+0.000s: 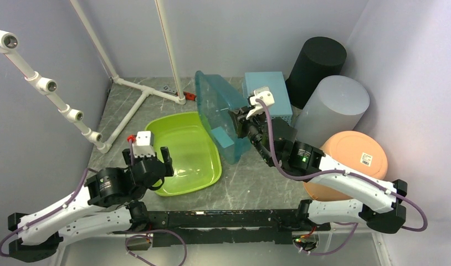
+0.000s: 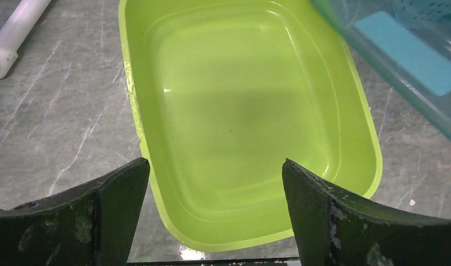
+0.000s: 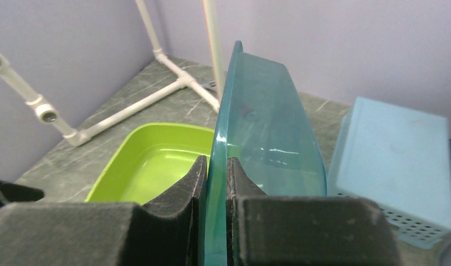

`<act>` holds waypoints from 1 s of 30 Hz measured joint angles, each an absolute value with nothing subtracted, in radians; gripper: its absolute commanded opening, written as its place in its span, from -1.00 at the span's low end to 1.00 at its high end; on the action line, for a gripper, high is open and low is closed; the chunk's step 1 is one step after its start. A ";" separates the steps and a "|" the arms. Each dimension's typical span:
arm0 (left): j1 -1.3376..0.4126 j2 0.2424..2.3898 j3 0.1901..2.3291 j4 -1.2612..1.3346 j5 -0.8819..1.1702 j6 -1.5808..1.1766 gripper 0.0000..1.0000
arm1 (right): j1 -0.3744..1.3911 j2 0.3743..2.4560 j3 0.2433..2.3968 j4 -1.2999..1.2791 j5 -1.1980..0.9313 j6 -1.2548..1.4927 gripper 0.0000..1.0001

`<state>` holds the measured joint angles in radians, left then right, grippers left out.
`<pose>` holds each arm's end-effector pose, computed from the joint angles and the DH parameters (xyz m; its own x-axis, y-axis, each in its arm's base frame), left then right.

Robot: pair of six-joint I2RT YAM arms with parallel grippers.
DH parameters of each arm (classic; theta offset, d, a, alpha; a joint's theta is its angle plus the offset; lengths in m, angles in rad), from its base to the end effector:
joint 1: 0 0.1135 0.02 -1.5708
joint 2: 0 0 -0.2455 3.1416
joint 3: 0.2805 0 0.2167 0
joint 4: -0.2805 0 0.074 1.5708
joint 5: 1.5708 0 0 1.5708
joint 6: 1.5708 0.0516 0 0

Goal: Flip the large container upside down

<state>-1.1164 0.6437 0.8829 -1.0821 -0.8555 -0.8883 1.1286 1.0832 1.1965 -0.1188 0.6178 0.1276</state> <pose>0.0716 -0.0579 0.2879 -0.4929 -0.1505 -0.8570 -0.0216 0.9868 -0.1608 0.1217 0.1871 0.4129 -0.0645 0.1061 -0.9923 -0.4846 0.8659 0.1241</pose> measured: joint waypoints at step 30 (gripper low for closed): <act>-0.632 0.900 0.843 -0.908 -0.462 -0.706 0.88 | 1.336 1.209 1.091 -0.021 0.743 -0.027 -1.00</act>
